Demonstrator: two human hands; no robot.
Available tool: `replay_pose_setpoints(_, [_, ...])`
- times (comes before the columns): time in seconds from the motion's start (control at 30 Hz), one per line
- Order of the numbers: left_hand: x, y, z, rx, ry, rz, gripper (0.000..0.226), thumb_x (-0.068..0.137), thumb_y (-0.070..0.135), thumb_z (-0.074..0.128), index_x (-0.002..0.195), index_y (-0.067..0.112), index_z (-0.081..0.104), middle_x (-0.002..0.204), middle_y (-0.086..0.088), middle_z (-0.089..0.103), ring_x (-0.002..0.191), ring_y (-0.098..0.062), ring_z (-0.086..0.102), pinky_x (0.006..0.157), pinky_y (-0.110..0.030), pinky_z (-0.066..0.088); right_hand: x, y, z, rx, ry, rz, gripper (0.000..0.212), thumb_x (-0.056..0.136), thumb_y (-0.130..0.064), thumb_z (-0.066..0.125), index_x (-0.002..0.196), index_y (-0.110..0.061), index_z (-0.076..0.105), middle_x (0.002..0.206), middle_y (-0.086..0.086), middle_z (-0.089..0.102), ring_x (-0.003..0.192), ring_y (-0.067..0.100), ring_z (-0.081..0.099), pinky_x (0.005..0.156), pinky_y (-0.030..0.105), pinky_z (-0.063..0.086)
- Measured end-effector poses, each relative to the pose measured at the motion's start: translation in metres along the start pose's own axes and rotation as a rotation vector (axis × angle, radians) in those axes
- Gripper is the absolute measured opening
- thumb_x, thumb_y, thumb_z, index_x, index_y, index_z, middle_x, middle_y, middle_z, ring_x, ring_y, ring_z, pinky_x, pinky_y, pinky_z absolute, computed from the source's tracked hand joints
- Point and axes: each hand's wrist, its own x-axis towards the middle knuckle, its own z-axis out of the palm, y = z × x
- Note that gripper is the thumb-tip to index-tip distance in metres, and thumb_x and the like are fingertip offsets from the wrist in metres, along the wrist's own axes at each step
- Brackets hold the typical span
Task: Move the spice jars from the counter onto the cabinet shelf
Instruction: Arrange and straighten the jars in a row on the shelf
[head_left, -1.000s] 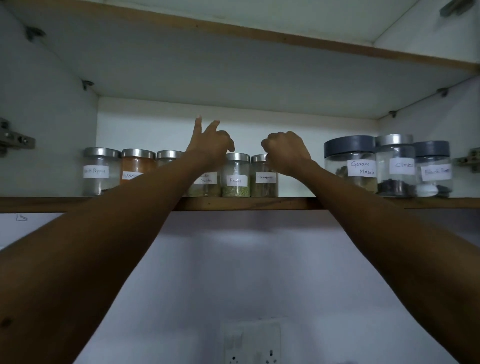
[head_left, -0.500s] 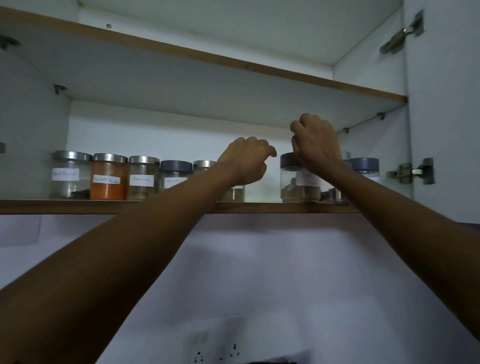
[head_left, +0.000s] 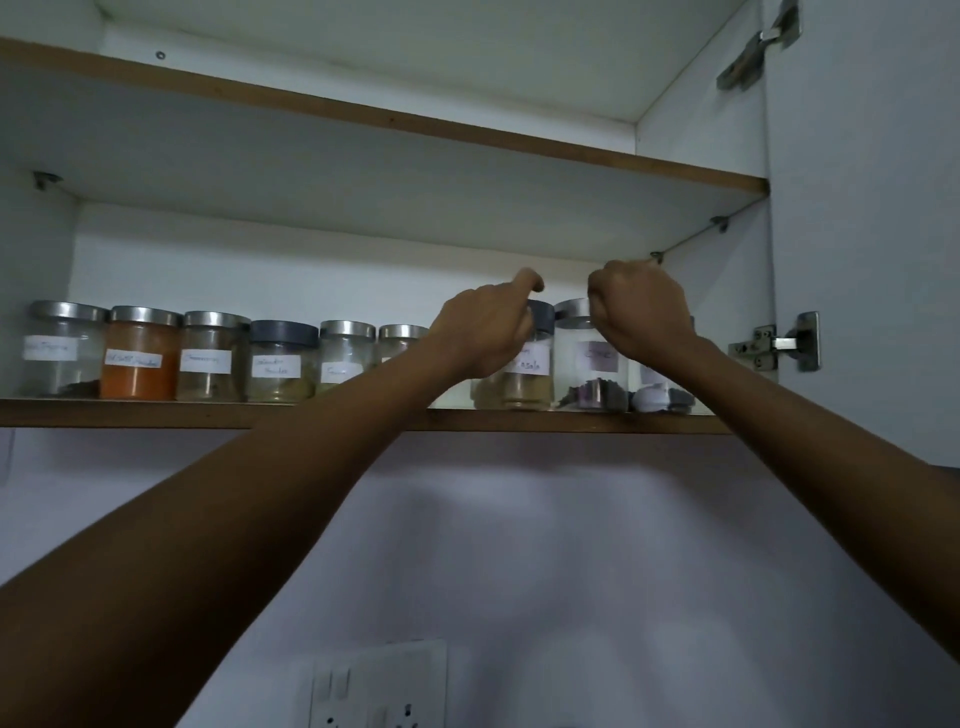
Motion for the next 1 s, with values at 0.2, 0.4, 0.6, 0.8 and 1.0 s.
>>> replay_pose_setpoints(0.2, [0.008,0.000,-0.012,-0.258,-0.071,-0.107,0.036,0.094,0.012,0.031,0.116,0.007,0.059,0.119,-0.010,0.061,0.104,-0.025,0.054,0.084,-0.031,0.042,0.009,0.017,-0.016,0.185,-0.213,-0.022,0.026,0.083,-0.007,0.049,0.097,-0.008,0.070,0.104,0.011,0.068,0.094,0.028,0.061,0.080,0.042,0.050])
replay_pose_setpoints(0.4, [0.011,-0.003,-0.017,-0.298,-0.095,-0.144,0.035,0.090,0.001,0.039,0.115,0.009,0.062,0.122,-0.010,0.061,0.106,-0.024,0.056,0.085,-0.029,0.042,0.007,0.016,-0.016,0.229,-0.212,-0.028,0.026,0.079,-0.002,0.052,0.096,-0.004,0.070,0.101,0.014,0.068,0.090,0.030,0.062,0.080,0.041,0.051])
replay_pose_setpoints(0.6, [0.011,-0.016,-0.005,-0.294,-0.053,-0.166,0.031,0.090,0.006,0.047,0.113,0.015,0.064,0.111,-0.009,0.066,0.096,-0.023,0.059,0.080,-0.031,0.045,0.008,0.008,-0.005,0.227,-0.216,-0.021,0.019,0.072,0.000,0.053,0.083,0.000,0.069,0.090,0.016,0.066,0.081,0.031,0.060,0.073,0.042,0.052])
replay_pose_setpoints(0.8, [0.011,-0.029,0.008,-0.296,-0.016,-0.180,0.030,0.090,0.006,0.049,0.115,0.014,0.064,0.106,-0.009,0.067,0.093,-0.022,0.057,0.078,-0.030,0.043,0.015,0.002,0.011,0.231,-0.237,-0.009,0.019,0.073,0.001,0.053,0.085,0.000,0.068,0.093,0.016,0.065,0.084,0.032,0.059,0.076,0.044,0.052])
replay_pose_setpoints(1.0, [0.016,-0.046,0.022,-0.269,-0.051,-0.213,0.029,0.092,0.006,0.046,0.115,0.014,0.062,0.111,-0.009,0.065,0.094,-0.022,0.056,0.077,-0.027,0.041,0.023,-0.011,0.032,0.182,-0.273,0.005,0.014,0.074,-0.002,0.056,0.084,0.003,0.064,0.089,0.018,0.061,0.080,0.033,0.057,0.069,0.039,0.050])
